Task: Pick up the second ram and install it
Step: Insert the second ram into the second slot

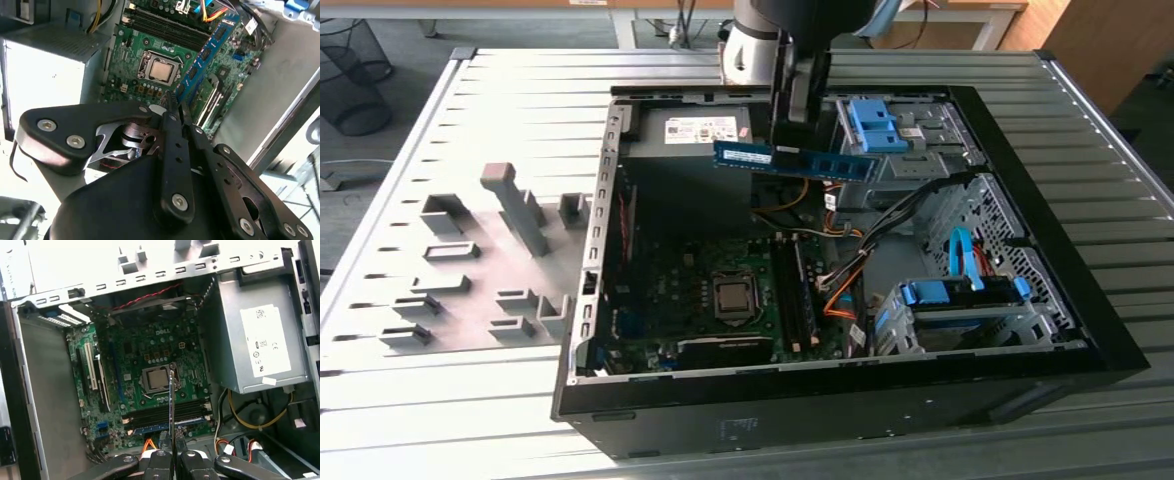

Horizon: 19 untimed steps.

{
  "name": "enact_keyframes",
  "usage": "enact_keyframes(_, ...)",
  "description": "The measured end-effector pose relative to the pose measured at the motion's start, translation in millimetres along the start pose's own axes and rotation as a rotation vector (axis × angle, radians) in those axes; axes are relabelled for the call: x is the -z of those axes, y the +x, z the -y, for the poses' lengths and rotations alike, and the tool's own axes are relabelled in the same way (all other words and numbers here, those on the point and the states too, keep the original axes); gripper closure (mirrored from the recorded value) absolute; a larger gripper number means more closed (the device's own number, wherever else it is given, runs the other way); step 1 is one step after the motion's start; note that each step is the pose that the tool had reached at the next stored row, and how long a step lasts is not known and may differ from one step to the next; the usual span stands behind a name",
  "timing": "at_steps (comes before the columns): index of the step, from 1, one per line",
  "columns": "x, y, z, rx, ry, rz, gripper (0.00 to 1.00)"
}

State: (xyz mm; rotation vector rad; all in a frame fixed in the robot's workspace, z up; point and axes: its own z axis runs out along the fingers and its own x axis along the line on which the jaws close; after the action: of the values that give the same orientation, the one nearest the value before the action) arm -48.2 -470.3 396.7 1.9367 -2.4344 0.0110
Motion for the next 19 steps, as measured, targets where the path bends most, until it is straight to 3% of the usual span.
enact_keyframes(5, -1.8, -2.1, -0.2, -0.007, 0.0002, -0.0016, 0.86)
enact_keyframes(19, -11.2, -2.5, -0.1, -0.251, -0.0070, 0.0016, 0.86)
